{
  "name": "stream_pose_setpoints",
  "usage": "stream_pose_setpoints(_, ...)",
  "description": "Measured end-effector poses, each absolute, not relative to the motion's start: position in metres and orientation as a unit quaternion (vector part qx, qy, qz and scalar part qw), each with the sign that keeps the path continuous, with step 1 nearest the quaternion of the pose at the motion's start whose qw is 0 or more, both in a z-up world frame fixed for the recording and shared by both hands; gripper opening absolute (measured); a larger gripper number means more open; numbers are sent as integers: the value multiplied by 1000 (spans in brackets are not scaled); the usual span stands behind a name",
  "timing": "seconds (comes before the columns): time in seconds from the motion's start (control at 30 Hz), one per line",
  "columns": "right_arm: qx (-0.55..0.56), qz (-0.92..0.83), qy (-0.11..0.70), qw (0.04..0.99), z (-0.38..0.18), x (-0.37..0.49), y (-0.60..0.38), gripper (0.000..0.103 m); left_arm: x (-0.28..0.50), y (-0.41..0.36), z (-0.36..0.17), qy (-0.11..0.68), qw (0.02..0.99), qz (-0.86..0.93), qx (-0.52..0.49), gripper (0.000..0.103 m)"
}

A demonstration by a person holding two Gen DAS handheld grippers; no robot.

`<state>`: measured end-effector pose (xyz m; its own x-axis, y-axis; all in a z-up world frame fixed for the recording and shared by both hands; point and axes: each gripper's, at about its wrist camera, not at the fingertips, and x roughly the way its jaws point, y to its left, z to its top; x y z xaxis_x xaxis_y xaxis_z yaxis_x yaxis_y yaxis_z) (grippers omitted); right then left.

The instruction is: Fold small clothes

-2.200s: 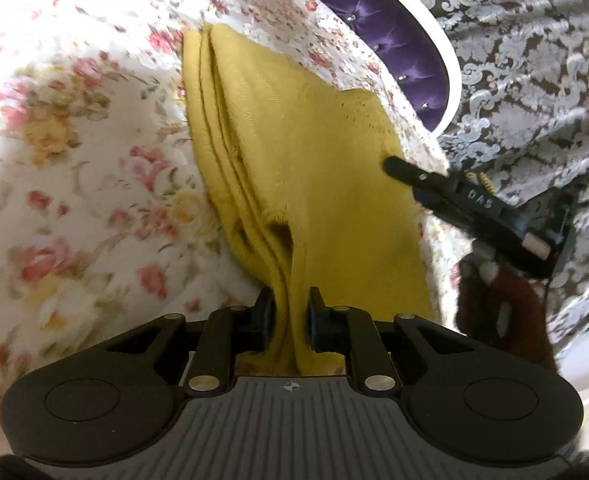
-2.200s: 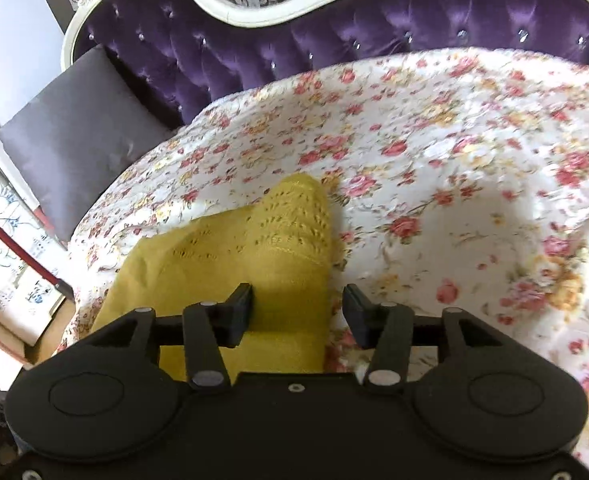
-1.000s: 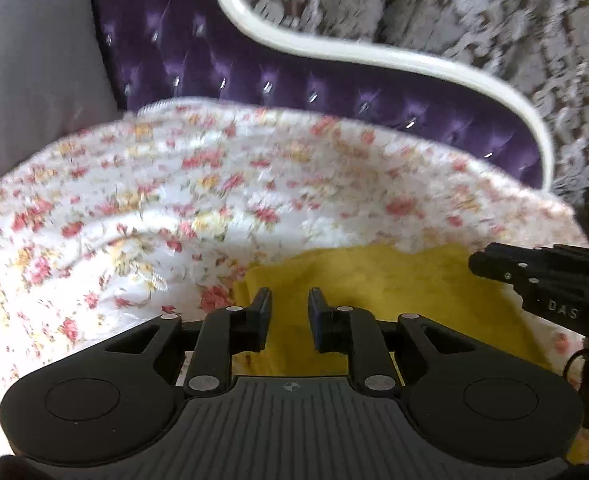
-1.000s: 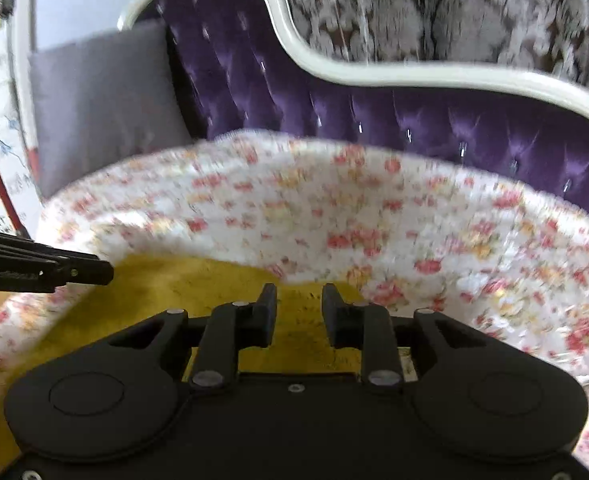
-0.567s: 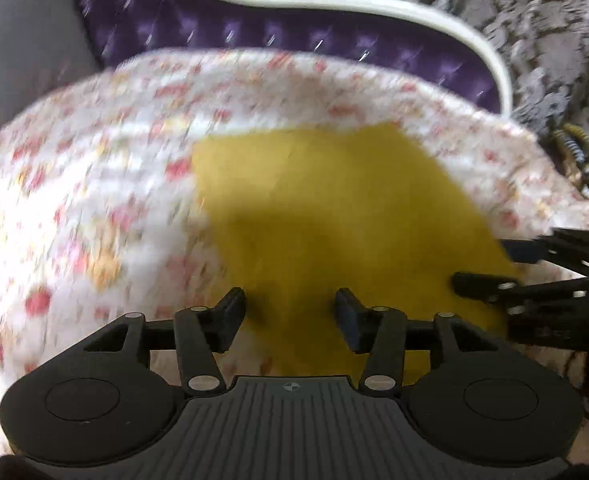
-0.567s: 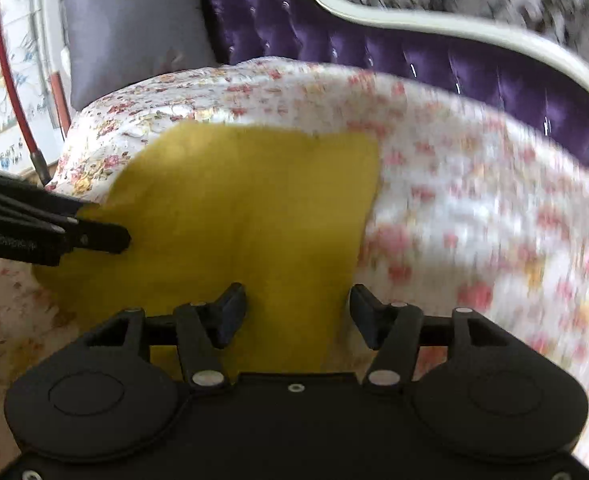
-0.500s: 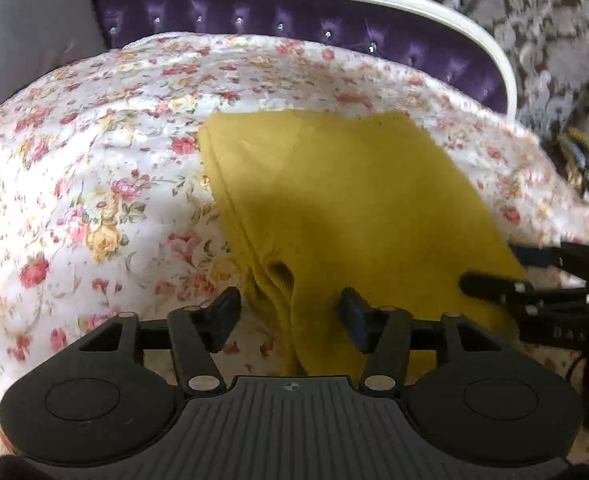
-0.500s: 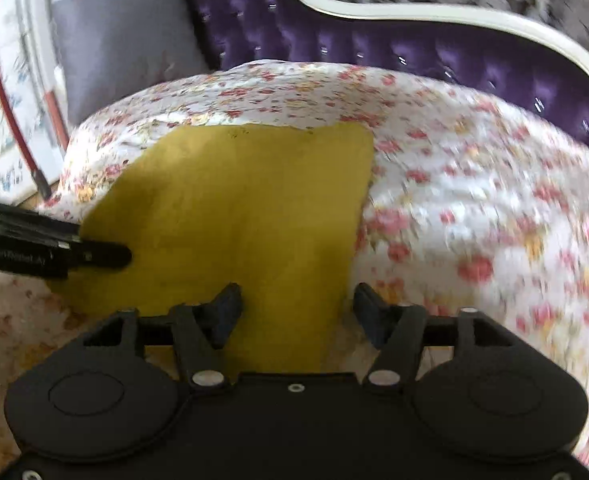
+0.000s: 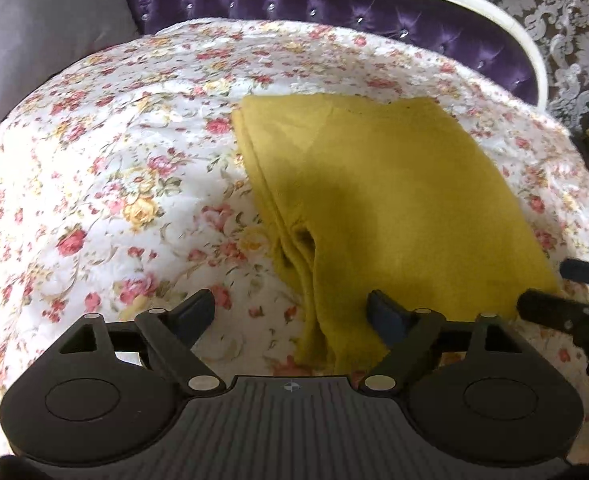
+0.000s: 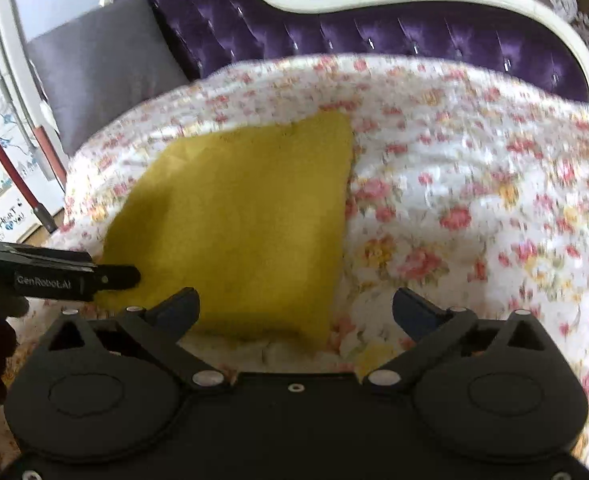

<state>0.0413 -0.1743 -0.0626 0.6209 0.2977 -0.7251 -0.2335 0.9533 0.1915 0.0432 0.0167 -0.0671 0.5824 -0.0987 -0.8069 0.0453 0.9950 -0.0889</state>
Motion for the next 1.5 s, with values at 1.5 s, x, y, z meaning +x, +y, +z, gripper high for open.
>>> stream_pose_setpoints(1.5,-11,101,409,907,-40,12,-172,101,27,22,-41,464,881,52,-78,79)
